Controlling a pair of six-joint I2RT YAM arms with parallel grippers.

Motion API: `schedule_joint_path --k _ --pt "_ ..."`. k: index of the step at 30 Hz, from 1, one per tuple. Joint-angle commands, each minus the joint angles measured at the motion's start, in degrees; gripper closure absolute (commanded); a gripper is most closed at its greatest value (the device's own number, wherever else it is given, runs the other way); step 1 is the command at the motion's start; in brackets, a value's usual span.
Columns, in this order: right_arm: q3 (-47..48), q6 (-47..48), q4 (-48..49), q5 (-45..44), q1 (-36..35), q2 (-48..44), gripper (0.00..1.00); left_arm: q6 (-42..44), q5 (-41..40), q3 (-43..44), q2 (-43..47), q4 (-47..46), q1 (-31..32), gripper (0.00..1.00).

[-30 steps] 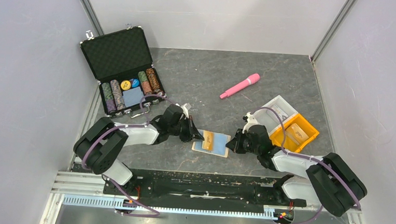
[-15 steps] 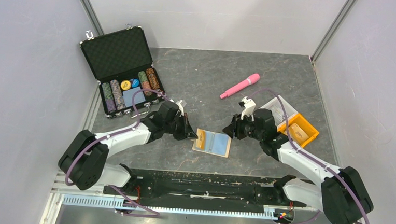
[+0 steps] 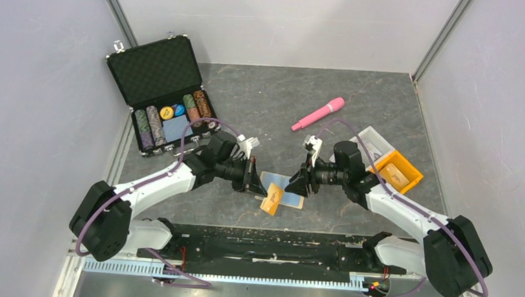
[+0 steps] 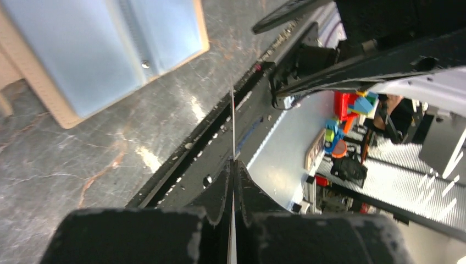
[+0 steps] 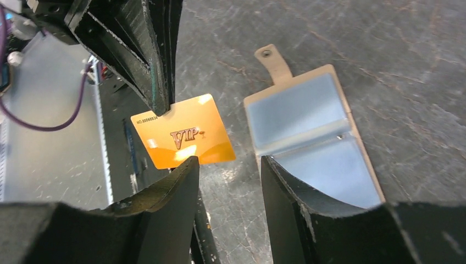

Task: Take the credit cards out of the card holder
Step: Remove the credit card from the card holder, then place the credit card in the storage box.

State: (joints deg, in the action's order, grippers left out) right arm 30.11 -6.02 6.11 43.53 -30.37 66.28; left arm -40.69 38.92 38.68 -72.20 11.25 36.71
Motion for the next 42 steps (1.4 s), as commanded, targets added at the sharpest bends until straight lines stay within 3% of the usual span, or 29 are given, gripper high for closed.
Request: schedule_joint_path --k 1,5,11,16,20,24,26,27,36,38,42 --pt "1.16 0.10 4.62 7.96 0.16 1.54 0.50 4.03 7.06 3.51 1.46 0.47 1.21 0.98" --pt "-0.67 -4.90 11.69 13.31 0.05 3.41 0.46 3.13 8.83 3.16 1.17 -1.58 1.44 0.98" --pt "-2.57 -8.90 17.53 15.87 -0.30 4.65 0.57 2.67 9.52 2.87 1.22 -2.59 1.53 0.98" --pt "-3.03 -9.69 18.74 16.38 -0.47 5.36 0.58 2.63 9.74 3.07 1.19 -3.01 1.52 0.98" --pt "-3.21 -10.97 20.17 16.35 -0.42 5.08 0.75 2.60 9.69 3.16 1.02 -3.03 1.52 0.98" --pt "-4.16 -13.88 23.77 16.22 -0.43 4.51 1.00 2.50 9.10 3.30 1.27 -3.07 1.52 0.98" --pt "-4.97 -15.89 26.63 16.56 -0.48 4.22 1.00 2.52 8.96 3.35 1.47 -3.07 1.53 0.97" --pt "-5.30 -16.94 27.73 16.63 -0.43 4.06 1.00 2.50 8.75 3.50 1.58 -2.92 1.52 0.95" --pt "-5.76 -19.02 25.18 12.88 2.13 2.57 1.00 5.58 4.55 6.54 2.43 2.99 1.52 0.36" --pt "-5.98 -19.29 23.70 11.84 3.70 2.06 1.00 6.77 2.89 7.54 2.60 5.15 1.52 0.01" --pt "-6.70 -21.39 21.44 9.40 8.29 0.76 1.00 9.32 0.78 9.58 3.03 9.22 1.55 0.00"
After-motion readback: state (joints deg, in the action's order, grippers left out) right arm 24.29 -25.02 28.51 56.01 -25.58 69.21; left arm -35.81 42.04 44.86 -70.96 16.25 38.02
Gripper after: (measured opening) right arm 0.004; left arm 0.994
